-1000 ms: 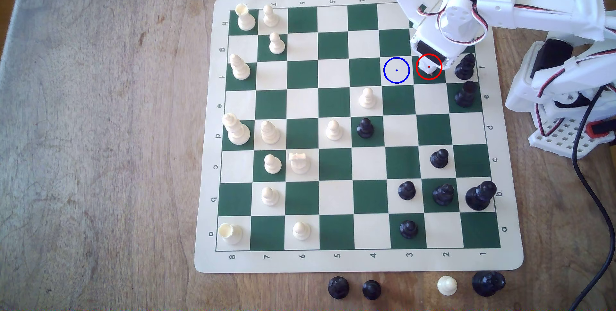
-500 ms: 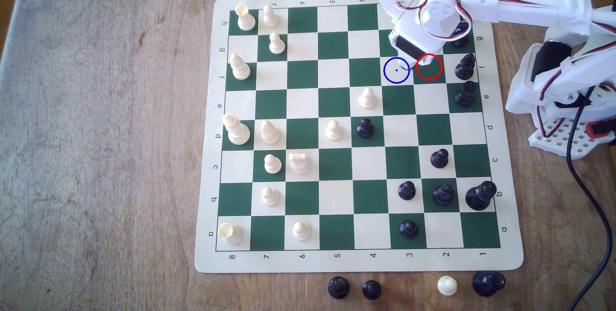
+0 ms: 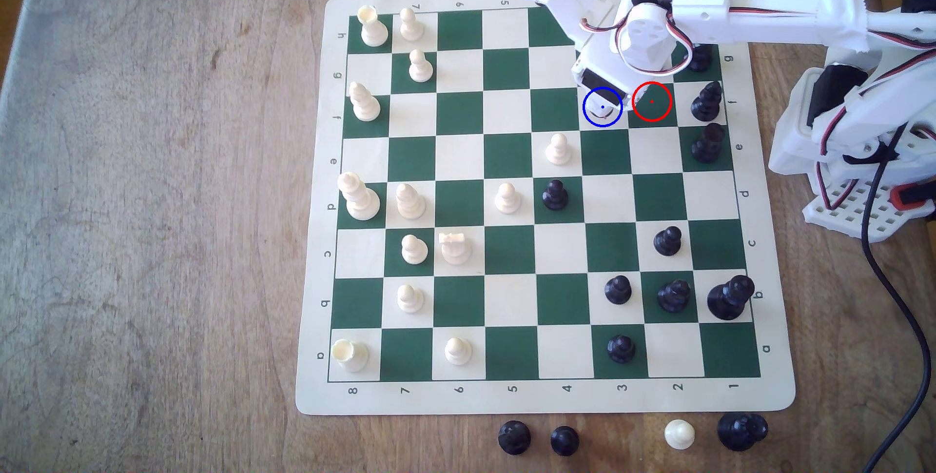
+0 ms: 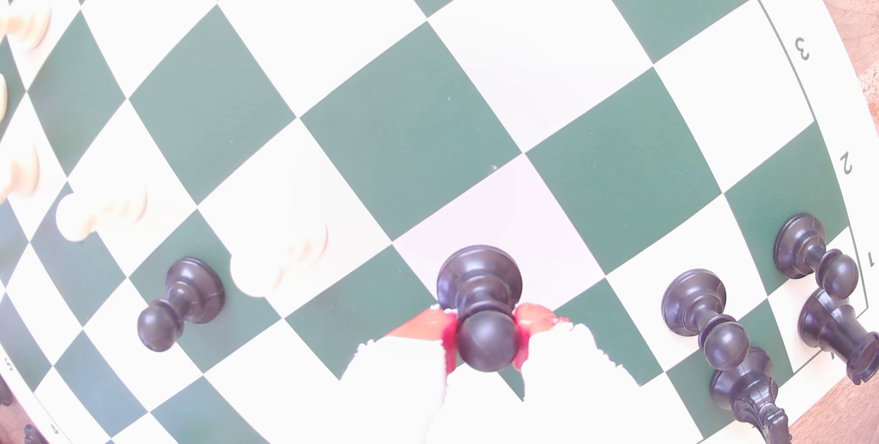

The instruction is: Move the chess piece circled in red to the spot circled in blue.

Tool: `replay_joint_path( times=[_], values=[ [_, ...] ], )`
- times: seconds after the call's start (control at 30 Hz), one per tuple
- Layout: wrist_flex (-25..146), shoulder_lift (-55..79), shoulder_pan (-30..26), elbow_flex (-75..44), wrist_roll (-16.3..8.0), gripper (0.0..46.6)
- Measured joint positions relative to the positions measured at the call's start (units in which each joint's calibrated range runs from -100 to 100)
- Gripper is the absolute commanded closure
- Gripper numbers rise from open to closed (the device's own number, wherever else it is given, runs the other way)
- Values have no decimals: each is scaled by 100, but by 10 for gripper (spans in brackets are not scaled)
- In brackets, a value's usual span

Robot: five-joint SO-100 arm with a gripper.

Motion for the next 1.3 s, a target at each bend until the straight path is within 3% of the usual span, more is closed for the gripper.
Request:
replay_joint_path(
  times=[1.3],
  values=[
    [-351,444,74,0,98,448]
  ],
)
